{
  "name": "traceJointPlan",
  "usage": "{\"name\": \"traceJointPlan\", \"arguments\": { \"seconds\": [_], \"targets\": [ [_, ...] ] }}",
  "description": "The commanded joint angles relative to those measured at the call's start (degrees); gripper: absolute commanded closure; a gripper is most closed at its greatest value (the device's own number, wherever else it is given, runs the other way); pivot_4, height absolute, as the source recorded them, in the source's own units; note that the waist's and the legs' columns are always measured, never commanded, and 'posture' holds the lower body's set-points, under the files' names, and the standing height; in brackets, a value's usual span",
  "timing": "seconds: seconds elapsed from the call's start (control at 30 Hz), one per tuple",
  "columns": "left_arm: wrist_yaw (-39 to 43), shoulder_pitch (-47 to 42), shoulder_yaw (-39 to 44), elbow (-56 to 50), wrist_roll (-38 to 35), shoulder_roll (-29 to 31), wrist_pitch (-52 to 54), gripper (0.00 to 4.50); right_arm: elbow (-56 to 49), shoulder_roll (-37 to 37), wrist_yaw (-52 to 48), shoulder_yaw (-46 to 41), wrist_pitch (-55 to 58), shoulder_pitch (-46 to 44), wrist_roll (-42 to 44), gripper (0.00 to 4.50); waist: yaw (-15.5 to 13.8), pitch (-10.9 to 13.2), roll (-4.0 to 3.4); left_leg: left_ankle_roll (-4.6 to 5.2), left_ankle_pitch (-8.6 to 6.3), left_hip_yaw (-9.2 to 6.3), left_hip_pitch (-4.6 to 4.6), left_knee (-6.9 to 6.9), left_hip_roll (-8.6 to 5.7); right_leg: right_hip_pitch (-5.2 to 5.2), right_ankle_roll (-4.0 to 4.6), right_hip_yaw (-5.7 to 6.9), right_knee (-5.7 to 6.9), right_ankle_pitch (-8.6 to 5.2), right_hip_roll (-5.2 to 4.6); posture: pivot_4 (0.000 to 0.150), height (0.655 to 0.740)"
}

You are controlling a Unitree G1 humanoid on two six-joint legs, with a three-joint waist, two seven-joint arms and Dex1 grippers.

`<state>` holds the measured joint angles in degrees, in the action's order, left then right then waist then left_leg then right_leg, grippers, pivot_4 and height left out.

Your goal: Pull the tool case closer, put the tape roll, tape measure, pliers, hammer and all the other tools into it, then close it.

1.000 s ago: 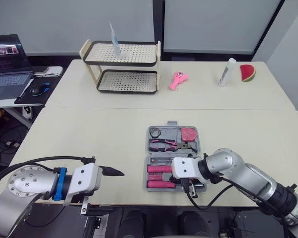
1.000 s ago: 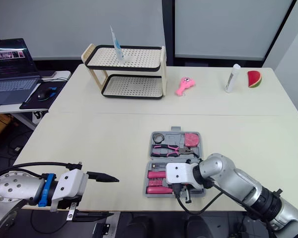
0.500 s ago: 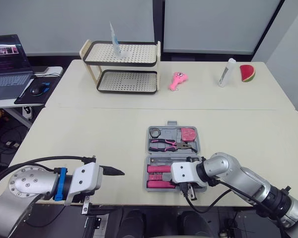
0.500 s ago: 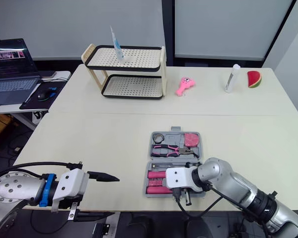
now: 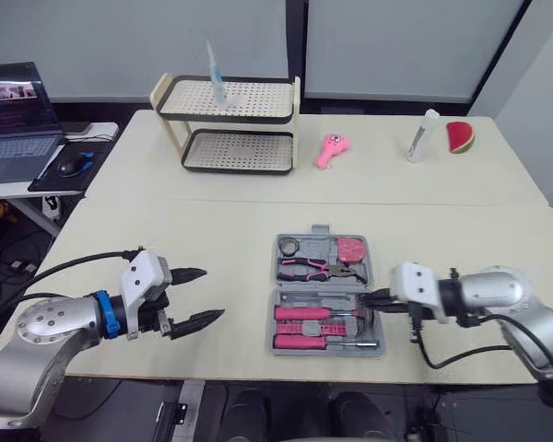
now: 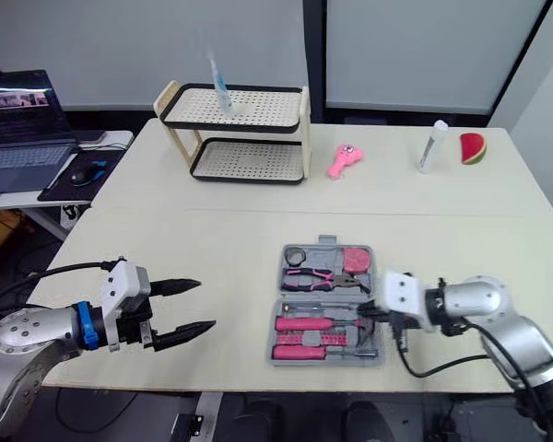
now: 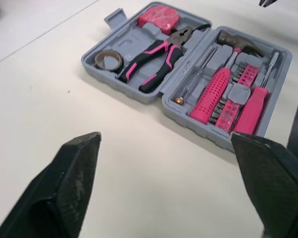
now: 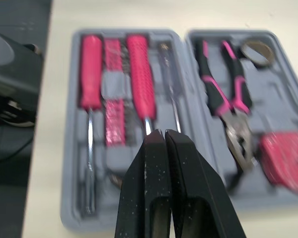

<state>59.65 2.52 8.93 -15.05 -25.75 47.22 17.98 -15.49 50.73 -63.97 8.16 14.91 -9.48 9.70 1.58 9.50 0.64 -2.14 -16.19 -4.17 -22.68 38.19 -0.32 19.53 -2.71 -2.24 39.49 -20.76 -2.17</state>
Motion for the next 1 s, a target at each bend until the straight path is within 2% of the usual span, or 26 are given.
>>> {"name": "traceJointPlan", "arguments": {
  "seconds": [0.03, 0.27, 0.33, 0.37, 0.6, 1.0],
  "targets": [
    [1.6, -3.1, -3.7, 6.4, 4.6, -1.7, -7.1, 1.52, 4.2, 0.2, 1.7, -2.0, -3.2, -0.5, -1.7, 4.5, 0.2, 0.0, 0.0, 0.0, 0.0, 0.0, 0.0, 0.0, 0.0, 0.02, 0.0, 0.0, 0.02, 0.0, 0.02, 0.15, 0.729],
    [3.3, -11.0, -13.6, 23.4, 14.2, -7.4, -18.7, 3.51, 15.0, -3.8, 6.5, 3.1, -6.5, -5.0, -9.8, 4.5, 0.2, 0.0, 0.0, -0.01, 0.0, 0.04, -0.06, -0.01, -0.03, 0.12, 0.0, -0.02, 0.04, 0.0, 0.05, 0.15, 0.729],
    [2.5, -13.5, -15.1, 26.8, 15.8, -9.6, -20.1, 4.31, 18.2, -5.1, 7.1, 4.4, -7.8, -6.4, -11.7, 4.5, 0.2, 0.0, 0.01, -0.01, 0.01, 0.02, -0.12, 0.09, -0.04, 0.16, 0.0, 0.0, 0.1, 0.0, 0.06, 0.15, 0.729],
    [1.9, -14.7, -15.7, 28.1, 16.5, -10.8, -20.6, 4.45, 19.7, -5.7, 7.5, 4.9, -8.4, -7.1, -12.4, 4.5, 0.2, 0.0, 0.01, -0.01, 0.01, 0.03, -0.13, 0.1, -0.04, 0.17, 0.0, 0.0, 0.12, 0.0, 0.06, 0.15, 0.729],
    [-0.2, -20.0, -18.6, 33.2, 19.8, -15.7, -21.6, 4.45, 25.1, -8.3, 7.9, 6.8, -10.9, -9.6, -14.6, 4.5, 0.0, 0.0, 0.02, -0.02, 0.01, 0.02, -0.21, 0.45, -0.08, 0.2, -0.01, 0.01, 0.32, 0.0, 0.03, 0.15, 0.729],
    [-1.2, -25.6, -21.6, 43.4, 24.7, -20.2, -26.5, 4.45, 28.3, -11.5, 7.3, 8.2, -12.2, -12.1, -16.3, 4.5, 0.1, 0.0, 0.02, -0.12, 0.06, 0.02, -0.23, 0.55, -0.08, 0.24, -0.01, 0.02, 0.43, -0.01, 0.04, 0.15, 0.729]
  ]
}}
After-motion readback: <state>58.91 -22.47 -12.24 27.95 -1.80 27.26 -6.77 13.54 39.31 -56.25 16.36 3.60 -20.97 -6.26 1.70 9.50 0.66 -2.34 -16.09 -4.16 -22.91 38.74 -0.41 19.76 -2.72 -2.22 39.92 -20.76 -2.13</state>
